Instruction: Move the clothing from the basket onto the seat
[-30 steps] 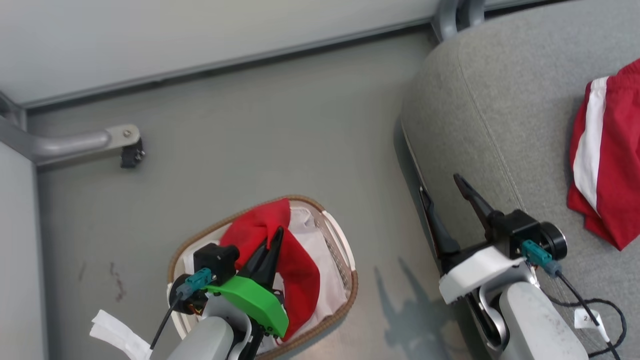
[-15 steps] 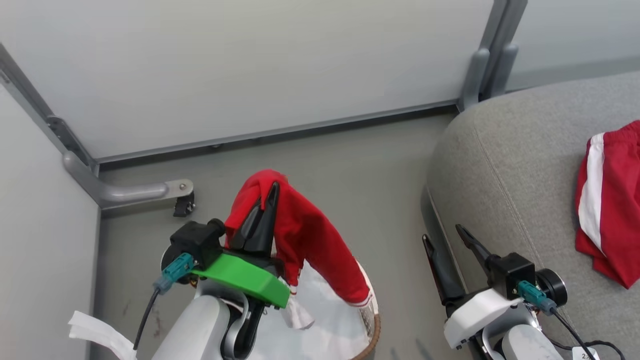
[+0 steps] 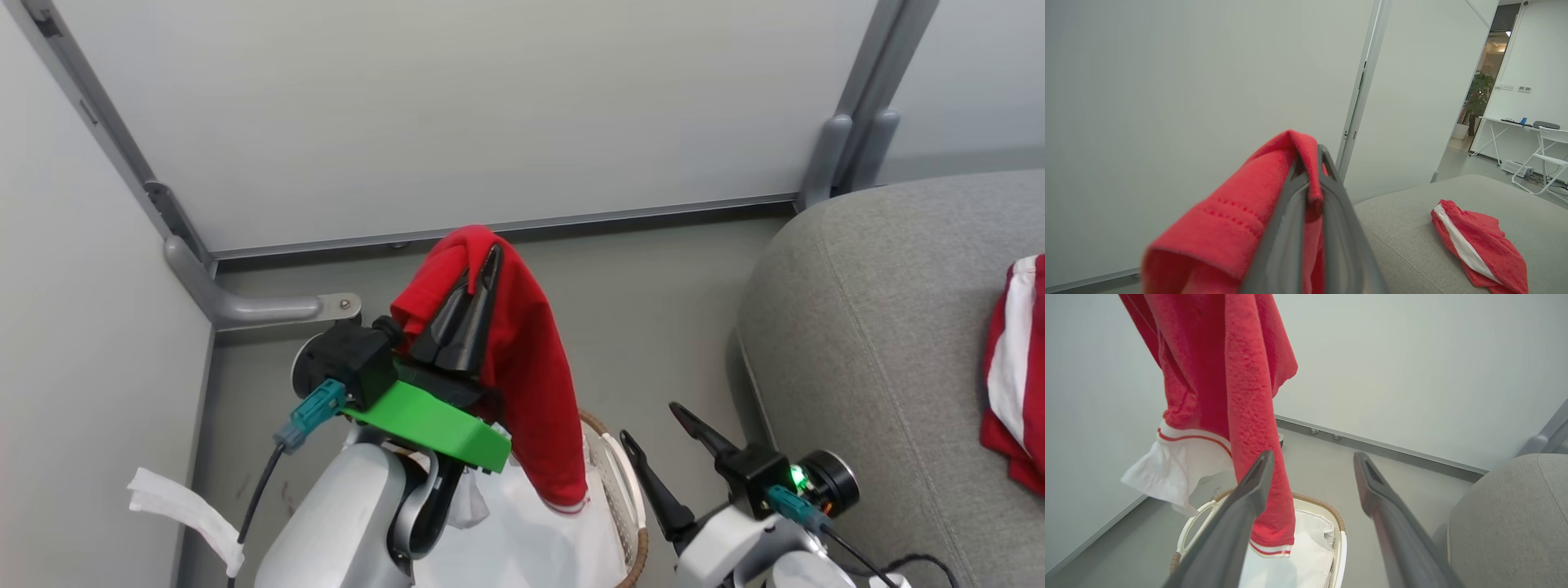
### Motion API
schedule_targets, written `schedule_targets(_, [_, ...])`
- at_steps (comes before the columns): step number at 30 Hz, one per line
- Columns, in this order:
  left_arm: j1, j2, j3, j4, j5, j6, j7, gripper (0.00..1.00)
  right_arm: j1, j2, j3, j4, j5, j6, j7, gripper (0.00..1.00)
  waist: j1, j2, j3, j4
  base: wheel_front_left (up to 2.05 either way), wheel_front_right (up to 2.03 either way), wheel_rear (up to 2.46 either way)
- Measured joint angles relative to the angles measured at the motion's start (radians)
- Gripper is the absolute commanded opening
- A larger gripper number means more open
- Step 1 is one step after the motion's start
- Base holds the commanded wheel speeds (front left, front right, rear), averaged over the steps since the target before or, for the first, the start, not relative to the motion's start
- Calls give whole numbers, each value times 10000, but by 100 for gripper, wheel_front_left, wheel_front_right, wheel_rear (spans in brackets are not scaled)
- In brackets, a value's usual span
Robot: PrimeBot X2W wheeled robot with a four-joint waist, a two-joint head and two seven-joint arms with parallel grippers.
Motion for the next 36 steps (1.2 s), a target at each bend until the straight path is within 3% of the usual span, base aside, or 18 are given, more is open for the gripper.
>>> schedule_targets(10, [-135,-115,-855,2,-428,0,-2,0,-1685,25,1547,692,385,0,0,100,0,0,161,751,0,0,0])
schedule_targets(16, [-339,-146,-1421,13,-614,0,0,0,-2232,36,1758,1325,598,0,0,100,0,0,239,1333,0,0,0])
schedule_targets(17, [-376,-146,-1498,17,-631,0,0,0,-2242,42,1799,1409,700,0,2,88,0,0,248,1435,0,0,0])
schedule_targets(19, [-433,-151,-1611,-12,-715,0,-2,0,-2255,44,1862,1641,815,0,2,10,0,0,264,1610,0,0,0])
schedule_targets(20, [-447,-151,-1653,-36,-775,0,0,0,-2252,42,1864,1728,930,0,0,0,1,0,271,1698,0,0,0])
schedule_targets(27, [-449,-153,-1655,-58,-882,0,-2,0,-2199,44,1651,1808,1170,0,0,0,1,0,372,1930,0,0,0])
schedule_targets(28, [-440,-151,-1590,-19,-861,0,-2,31,-2182,44,1567,1787,1177,0,0,0,1,0,379,1895,0,0,0])
schedule_targets(29, [-436,-155,-1553,33,-865,0,-2,99,-2156,44,1484,1755,1187,0,0,0,1,0,381,1858,0,0,0])
schedule_targets(36, [-199,-167,-1223,407,-834,0,-8,100,-1663,42,656,1312,884,0,0,0,0,0,383,1330,0,0,0])
